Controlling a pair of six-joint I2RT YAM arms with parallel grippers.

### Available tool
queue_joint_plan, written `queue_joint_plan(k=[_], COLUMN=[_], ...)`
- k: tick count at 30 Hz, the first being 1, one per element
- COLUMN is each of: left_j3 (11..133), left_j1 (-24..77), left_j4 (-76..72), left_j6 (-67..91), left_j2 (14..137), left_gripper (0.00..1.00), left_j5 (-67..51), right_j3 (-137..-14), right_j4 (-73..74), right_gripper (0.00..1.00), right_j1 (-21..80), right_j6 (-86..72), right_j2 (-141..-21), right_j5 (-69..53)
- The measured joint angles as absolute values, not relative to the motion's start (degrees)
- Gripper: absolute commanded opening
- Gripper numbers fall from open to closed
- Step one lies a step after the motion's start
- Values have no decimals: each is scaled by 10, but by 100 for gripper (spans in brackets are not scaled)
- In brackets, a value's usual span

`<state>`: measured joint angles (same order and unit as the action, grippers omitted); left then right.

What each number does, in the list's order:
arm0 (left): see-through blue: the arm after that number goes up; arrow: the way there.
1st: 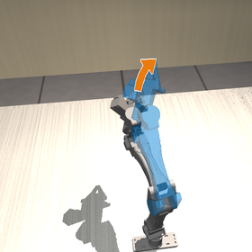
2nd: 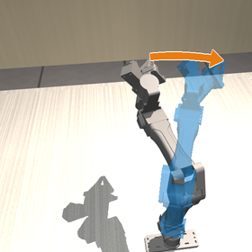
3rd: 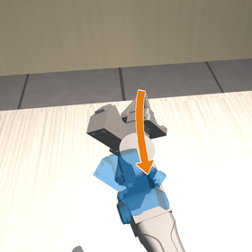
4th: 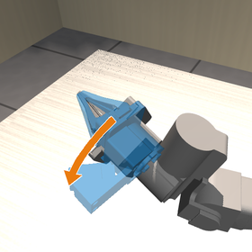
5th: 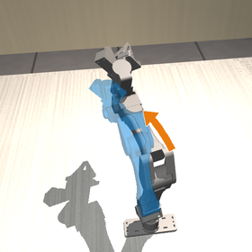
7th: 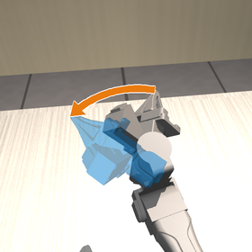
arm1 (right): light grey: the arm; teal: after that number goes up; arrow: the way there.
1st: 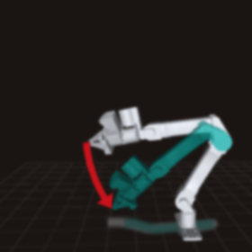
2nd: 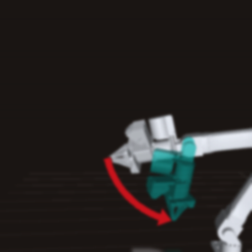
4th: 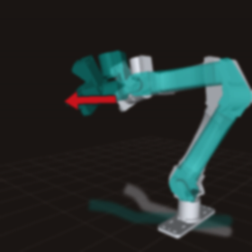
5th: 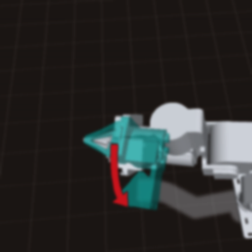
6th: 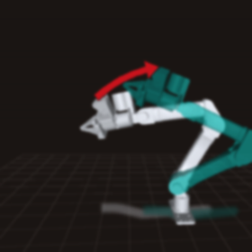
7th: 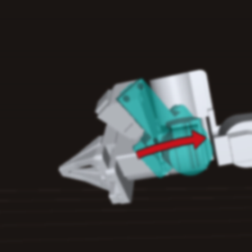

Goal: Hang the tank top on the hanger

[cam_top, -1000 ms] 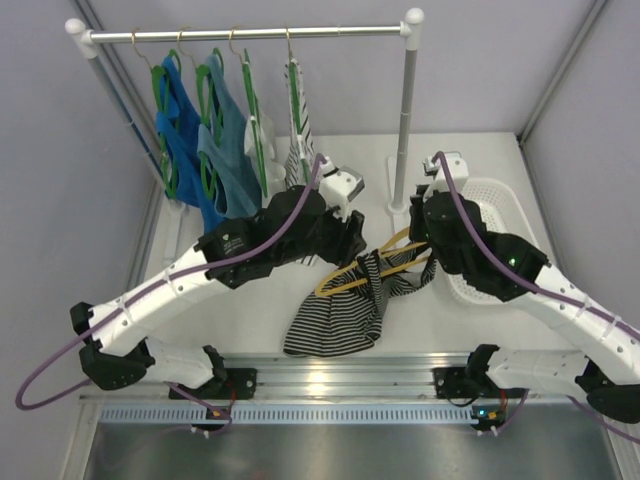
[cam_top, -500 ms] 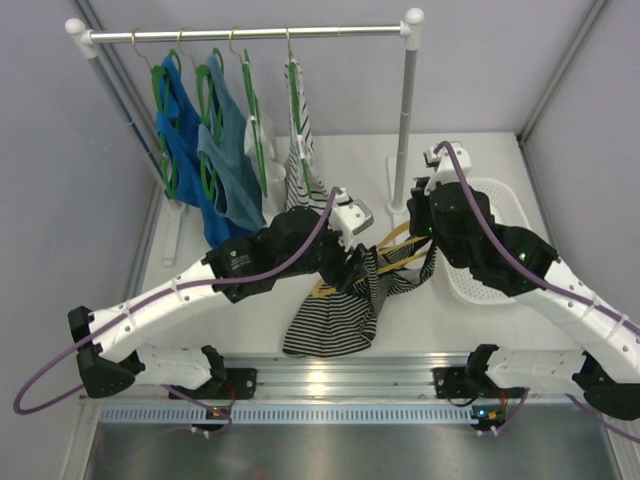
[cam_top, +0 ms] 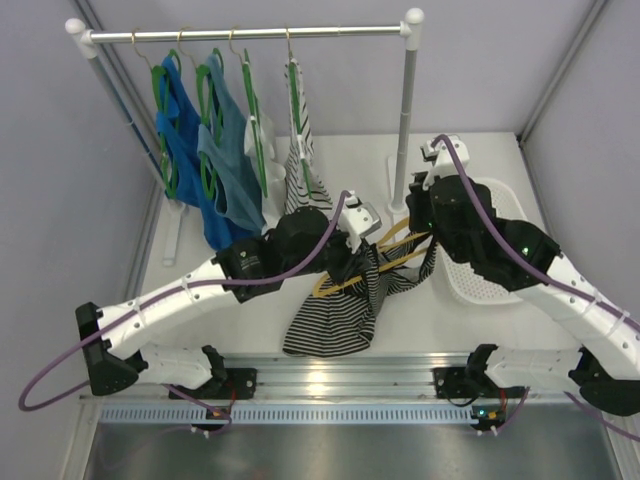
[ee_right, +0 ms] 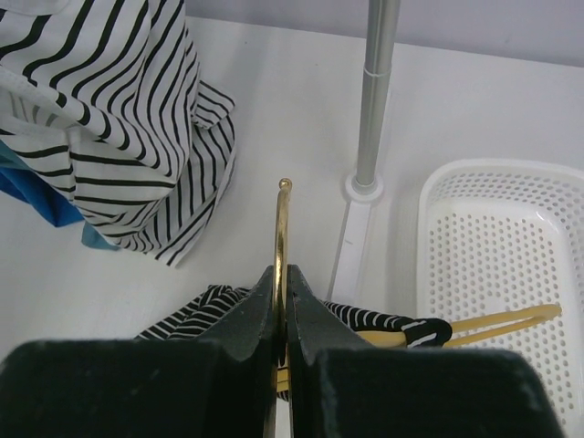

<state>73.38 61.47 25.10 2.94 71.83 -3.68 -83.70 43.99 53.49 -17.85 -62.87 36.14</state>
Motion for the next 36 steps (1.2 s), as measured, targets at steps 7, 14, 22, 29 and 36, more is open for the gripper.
queue_joint_plan(k=[7,14,22,29,36], left_j3=[726,770,847,932,1046], left_j1=[613,612,612,612,619], left_j4=[248,283,333,378,429], left_j6=[21,-4,-35,-56,-74], left_j2=[717,702,693,698,745], left_gripper=[0,0,0,0,0], left_j5=[-37,-26,-7,27,32], right_j3=[-860,-910,-965,-994,-978], right_j4=[456,461,424,403,348], right_gripper=[1,22,53,98,100], right_j1=[535,535,539,539,539], right_j6=[-168,-147,-128,-114,-104], right_j2=[-639,-647,-646,-643,-597], right_j5=[361,364,350,347,335])
